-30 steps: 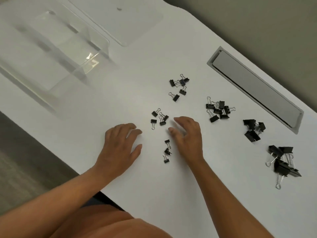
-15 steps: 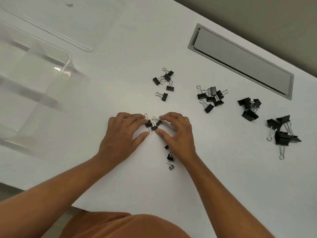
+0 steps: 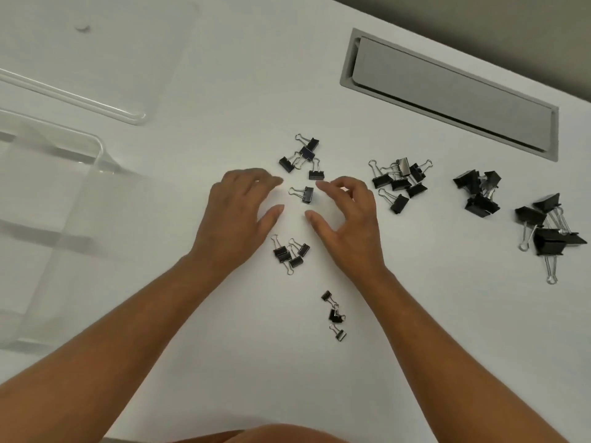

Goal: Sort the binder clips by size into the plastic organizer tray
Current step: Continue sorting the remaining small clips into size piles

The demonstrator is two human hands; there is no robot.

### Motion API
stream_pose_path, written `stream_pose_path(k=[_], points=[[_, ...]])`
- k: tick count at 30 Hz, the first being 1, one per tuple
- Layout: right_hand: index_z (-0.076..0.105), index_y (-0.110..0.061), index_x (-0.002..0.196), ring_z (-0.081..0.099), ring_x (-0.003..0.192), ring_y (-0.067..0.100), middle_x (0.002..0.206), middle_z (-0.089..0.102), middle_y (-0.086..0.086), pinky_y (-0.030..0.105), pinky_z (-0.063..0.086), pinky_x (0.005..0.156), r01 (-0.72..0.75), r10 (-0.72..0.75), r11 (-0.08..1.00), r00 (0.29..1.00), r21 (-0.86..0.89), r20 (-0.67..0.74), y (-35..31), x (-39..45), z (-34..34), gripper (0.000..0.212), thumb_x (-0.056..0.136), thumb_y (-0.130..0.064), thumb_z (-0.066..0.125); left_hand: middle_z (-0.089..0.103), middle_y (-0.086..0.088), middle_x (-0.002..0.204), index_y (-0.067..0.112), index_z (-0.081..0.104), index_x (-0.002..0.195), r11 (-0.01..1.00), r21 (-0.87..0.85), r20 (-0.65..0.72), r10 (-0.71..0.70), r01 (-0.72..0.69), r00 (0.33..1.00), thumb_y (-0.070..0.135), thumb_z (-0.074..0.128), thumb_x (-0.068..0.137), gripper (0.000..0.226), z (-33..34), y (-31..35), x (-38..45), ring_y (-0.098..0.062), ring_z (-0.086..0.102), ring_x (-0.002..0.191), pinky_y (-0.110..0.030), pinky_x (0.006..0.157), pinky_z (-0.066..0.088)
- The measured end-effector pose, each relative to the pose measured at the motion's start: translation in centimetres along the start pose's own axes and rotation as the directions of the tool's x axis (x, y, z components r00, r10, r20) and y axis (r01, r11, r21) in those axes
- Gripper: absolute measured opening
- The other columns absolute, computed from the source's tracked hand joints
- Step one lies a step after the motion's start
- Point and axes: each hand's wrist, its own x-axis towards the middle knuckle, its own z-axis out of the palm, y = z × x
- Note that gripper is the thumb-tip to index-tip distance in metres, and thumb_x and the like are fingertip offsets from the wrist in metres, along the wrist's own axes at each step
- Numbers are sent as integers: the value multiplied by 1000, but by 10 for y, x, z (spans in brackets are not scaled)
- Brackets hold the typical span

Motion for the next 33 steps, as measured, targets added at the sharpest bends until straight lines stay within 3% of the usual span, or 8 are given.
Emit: stream_pose_path(k=[4, 10, 14, 19, 21, 24, 28, 33], points=[[76, -28, 121, 54, 109, 16, 121, 62, -8, 43, 46, 99, 67, -67, 995, 998, -74, -4, 1, 15, 15, 29, 93, -36, 77, 55, 4, 150, 22, 56, 146, 969, 206, 86, 121, -137, 989, 45, 46, 105, 48, 10, -17, 41, -30, 49, 137, -50, 106, 38], [77, -22, 119, 56, 105, 21, 121, 69, -9, 46, 49, 92, 156, -154, 985, 987, -79, 36, 5, 16, 15, 21, 98, -28, 72, 70, 2, 119, 18, 73, 120, 954, 163, -34, 259, -251, 965, 36, 60, 103, 28, 14, -20, 32, -29, 62, 111, -45, 95, 42], [72, -20, 124, 54, 113, 20, 134, 63, -6, 40, 46, 101, 85, -90, 993, 994, -76, -62, 1, 22, 16, 30, 96, -27, 76, 70, 3, 111, 20, 74, 111, 976, 94, -54, 202, -196, 978, 38, 67, 99, 22, 13, -21, 36, -28, 61, 107, -44, 90, 43], [73, -24, 126, 50, 118, 17, 132, 62, -9, 42, 45, 102, -21, 7, 993, 993, -113, -119, -1, 21, 21, 31, 97, -36, 74, 40, 2, 165, 22, 48, 153, 973, 103, 110, 195, -206, 975, 47, 54, 100, 59, 7, -15, 39, -29, 32, 154, -54, 121, 29], [75, -24, 123, 51, 115, 17, 127, 65, -9, 43, 46, 98, -15, -1, 991, 993, -132, -120, -1, 20, 22, 28, 98, -35, 73, 19, 9, 174, 29, 27, 164, 952, 190, 234, 195, -242, 952, 56, 41, 102, 69, 7, -12, 40, -28, 12, 162, -59, 127, 15], [75, -21, 119, 54, 114, 18, 123, 65, -7, 42, 47, 100, -31, 20, 996, 991, -79, -133, 0, 21, 18, 25, 96, -32, 75, 12, 12, 175, 30, 22, 166, 922, 282, 284, 184, -266, 941, 67, 29, 102, 74, 10, -12, 40, -29, 7, 162, -62, 127, 9], [65, -20, 133, 54, 123, 19, 132, 59, -6, 40, 46, 106, -13, 17, 999, 996, 48, -92, -3, 34, 8, 36, 98, -25, 70, 24, 6, 172, 25, 36, 160, 934, 291, 234, 141, -208, 962, 69, 34, 101, 74, 11, -11, 40, -29, 18, 160, -60, 127, 13], [51, -28, 151, 36, 141, 19, 161, 41, -14, 39, 30, 113, 87, -56, 979, 985, -186, 166, 3, 74, 3, 50, 104, -43, 50, 37, -4, 165, 18, 49, 150, 946, 281, 145, 128, -164, 981, 65, 43, 101, 68, 12, -10, 39, -29, 32, 154, -58, 125, 18]])
